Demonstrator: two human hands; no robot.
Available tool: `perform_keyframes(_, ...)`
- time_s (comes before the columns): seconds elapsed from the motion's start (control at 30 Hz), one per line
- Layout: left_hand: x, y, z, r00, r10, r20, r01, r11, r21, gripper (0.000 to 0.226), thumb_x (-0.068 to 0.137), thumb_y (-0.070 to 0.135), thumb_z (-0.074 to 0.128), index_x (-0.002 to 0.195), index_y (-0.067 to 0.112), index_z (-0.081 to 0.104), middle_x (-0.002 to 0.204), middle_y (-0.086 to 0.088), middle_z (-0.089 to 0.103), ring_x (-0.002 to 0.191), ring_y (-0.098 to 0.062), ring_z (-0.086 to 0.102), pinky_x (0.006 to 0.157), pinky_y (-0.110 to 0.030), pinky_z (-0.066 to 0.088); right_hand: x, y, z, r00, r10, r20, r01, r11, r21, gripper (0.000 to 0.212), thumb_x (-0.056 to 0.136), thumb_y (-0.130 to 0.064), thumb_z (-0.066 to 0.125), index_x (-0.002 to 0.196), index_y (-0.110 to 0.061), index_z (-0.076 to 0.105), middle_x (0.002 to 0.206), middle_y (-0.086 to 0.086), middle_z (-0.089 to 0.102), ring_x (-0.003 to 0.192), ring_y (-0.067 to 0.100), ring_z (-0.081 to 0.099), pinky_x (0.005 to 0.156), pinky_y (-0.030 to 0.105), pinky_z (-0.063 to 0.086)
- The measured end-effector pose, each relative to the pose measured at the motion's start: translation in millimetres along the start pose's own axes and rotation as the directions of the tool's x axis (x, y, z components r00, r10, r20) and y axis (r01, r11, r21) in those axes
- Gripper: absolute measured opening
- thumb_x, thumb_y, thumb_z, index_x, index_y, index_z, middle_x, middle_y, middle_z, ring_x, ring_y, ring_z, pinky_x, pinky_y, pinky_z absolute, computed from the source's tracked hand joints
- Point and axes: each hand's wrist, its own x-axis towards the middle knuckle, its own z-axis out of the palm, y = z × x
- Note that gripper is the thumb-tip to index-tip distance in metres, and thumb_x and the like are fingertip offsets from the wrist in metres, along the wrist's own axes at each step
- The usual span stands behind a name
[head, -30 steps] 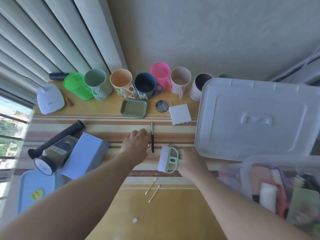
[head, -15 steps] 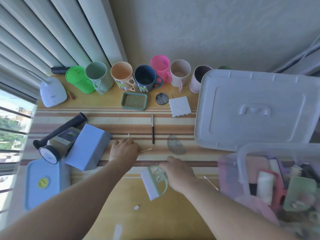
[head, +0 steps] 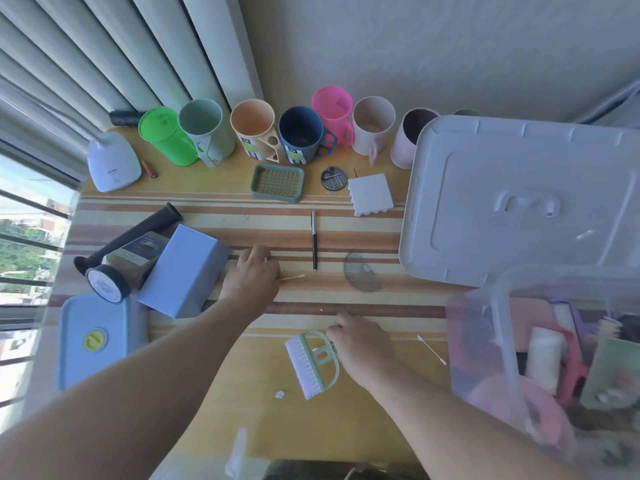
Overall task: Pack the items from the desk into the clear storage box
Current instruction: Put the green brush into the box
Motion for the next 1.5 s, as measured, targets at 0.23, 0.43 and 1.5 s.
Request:
perform_keyframes(0.23, -23, -6, 9, 0.992, -0.061, -0.106, 0.057, 0.998, -0.038, 0.017, 0.099, 0.025, 0.052, 0.108, 0.018, 0.065, 0.122, -0.003, 0.055, 0.117, -0.029, 0.048, 0.098, -0.041, 0.043, -14, 7, -14, 0.999, 0.027, -0.034, -0.027, 0.999, 0.026, 0.018, 0.091, 0.000, 0.058, 0.103, -0.013, 0.058, 0.106, 0.003, 0.053, 0.085, 0.024, 0.050, 0.067, 0.038, 0.041)
perform_keyframes(0.43, -42, 27, -28, 0.969, -0.069, -0.237, 0.011, 0.971, -0.237, 0.015, 0.097, 0.031, 0.059, 0.102, 0.024, 0.071, 0.122, -0.002, 0.059, 0.118, -0.033, 0.046, 0.097, -0.047, 0.043, -77, 13, -109, 0.941, -0.091, -0.326, 0.135, 0.984, 0.114, 0.026, 0.085, 0.004, 0.059, 0.102, -0.015, 0.061, 0.097, 0.000, 0.049, 0.075, 0.026, 0.050, 0.052, 0.033, 0.030)
perform_keyframes(1.5, -153, 404, -56, 0.884, 0.468, -0.007, -0.425, 0.809, 0.406, 0.027, 0.086, 0.018, 0.052, 0.104, 0.013, 0.071, 0.112, -0.005, 0.058, 0.113, -0.032, 0.042, 0.103, -0.043, 0.032, -267, 332, -69, 0.808, 0.510, -0.296, -0.420, 0.850, 0.318, 0.033, 0.085, -0.016, 0.067, 0.117, -0.020, 0.063, 0.107, 0.000, 0.041, 0.102, 0.026, 0.049, 0.077, 0.038, 0.049)
